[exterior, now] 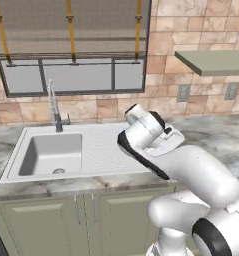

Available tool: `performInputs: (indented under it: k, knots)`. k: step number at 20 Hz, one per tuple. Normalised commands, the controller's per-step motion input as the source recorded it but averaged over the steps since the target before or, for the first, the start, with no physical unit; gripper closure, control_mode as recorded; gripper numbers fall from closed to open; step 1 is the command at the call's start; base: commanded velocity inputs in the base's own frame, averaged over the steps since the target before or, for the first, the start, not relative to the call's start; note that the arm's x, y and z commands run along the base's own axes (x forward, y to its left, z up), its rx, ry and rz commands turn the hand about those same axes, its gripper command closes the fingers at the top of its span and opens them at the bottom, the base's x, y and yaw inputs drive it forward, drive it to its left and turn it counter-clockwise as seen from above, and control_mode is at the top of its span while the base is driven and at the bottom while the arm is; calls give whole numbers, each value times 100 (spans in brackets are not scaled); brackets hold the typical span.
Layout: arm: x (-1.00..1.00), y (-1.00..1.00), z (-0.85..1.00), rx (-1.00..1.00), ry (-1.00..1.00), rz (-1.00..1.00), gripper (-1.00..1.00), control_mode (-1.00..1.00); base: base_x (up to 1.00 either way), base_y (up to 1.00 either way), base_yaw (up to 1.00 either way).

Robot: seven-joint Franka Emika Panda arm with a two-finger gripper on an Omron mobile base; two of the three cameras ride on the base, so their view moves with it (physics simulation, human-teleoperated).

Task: Restock the sink supplies by placing the sponge and soap dispenser on the counter and next to the sink. Make sure the soap dispenser is upright.

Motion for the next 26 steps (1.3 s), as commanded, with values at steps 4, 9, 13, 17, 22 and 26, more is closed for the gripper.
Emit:
performInputs:
  k: [4,9,13,17,22,26]
  knots:
    - [-61,4,18,29,-39,2,-100,-100,0,0,0]
    - [-41,7,-1,23,-32,6,-100,-100,0,0,0]
    - [2,8,-13,4,-2,4,-100,-100,0,0,0]
    - [-9,0,-3,0,-3,1,-100,100,-50,0,-4]
    - [0,0,0,0,0,0,-100,100,-94,0,-54]
    - [0,0,0,0,0,0,-100,100,-60,2,-79]
